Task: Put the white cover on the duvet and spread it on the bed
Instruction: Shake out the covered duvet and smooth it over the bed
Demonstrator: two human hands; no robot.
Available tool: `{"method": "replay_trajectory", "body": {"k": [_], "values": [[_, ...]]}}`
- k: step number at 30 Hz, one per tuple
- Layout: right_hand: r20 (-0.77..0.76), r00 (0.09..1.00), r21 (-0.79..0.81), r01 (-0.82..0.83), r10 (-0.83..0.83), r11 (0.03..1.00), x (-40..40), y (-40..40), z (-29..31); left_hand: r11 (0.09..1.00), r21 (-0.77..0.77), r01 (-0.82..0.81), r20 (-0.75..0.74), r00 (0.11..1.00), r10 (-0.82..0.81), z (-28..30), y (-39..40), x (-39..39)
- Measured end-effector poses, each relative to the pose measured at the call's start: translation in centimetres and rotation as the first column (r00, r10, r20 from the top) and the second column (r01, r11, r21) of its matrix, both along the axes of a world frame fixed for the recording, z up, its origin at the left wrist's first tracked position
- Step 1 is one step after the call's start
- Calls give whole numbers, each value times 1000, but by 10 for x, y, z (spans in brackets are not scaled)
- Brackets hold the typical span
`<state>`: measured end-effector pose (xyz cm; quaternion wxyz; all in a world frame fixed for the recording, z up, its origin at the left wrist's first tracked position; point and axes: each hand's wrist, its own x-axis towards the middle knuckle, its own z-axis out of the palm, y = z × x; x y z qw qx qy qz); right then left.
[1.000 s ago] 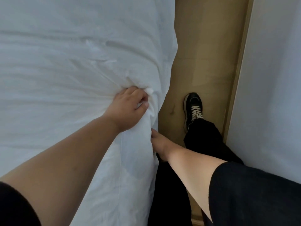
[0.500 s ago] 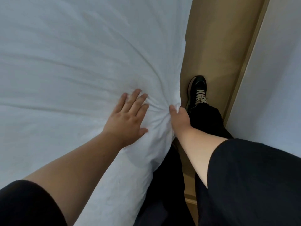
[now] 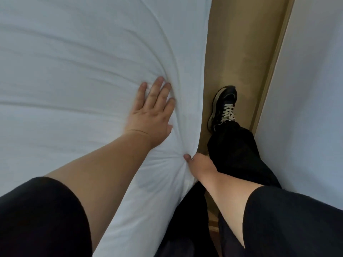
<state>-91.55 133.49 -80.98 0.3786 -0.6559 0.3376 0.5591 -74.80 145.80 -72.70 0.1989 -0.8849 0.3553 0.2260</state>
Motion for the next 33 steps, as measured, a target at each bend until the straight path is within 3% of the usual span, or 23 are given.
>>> {"method": "replay_trajectory", "body": {"k": [2,4,5,6,8,9,10,14,15,18,20,22,25,28,33], "values": [[-42,999,-62,27,-30,998,4,16,2,1000,-4,-24,-16,1000,24,3,0,-1],[25,981,-201,192,-191,961,37,20,5,998,-34,-43,-27,999,42,6,0,1],[135,934,-277,356,-330,893,62,15,9,997,-59,-46,-42,998,44,10,0,2],[326,829,-283,544,-455,790,90,4,15,994,-95,-55,-52,997,51,13,1,3],[623,524,-11,748,-580,664,158,-14,35,983,-168,-77,-71,995,66,15,5,6],[647,425,156,739,-633,655,190,-16,48,979,-184,-82,-89,994,67,16,5,7],[594,399,290,703,-698,649,219,-15,59,978,-187,-89,-109,992,70,16,4,8],[230,437,474,730,-869,492,292,-28,73,955,-242,-170,-169,977,132,27,-5,14],[190,468,498,712,-863,495,305,-41,70,946,-265,-187,-177,974,143,32,-8,19],[252,561,539,596,-789,595,323,-79,63,897,-383,-218,-145,974,175,45,-17,42],[318,633,456,551,-706,699,325,-91,64,885,-401,-237,-119,971,206,54,-26,66],[315,730,318,520,-606,793,326,-91,64,908,-285,-306,-151,950,273,66,-39,96],[268,893,180,323,-362,929,347,-100,78,901,-43,-432,-190,889,417,99,-66,149],[291,927,66,228,-237,971,367,-142,108,879,37,-476,-236,850,470,128,-93,202],[428,876,-3,250,-225,968,423,-201,131,848,-106,-519,-209,846,491,141,-141,278]]}}
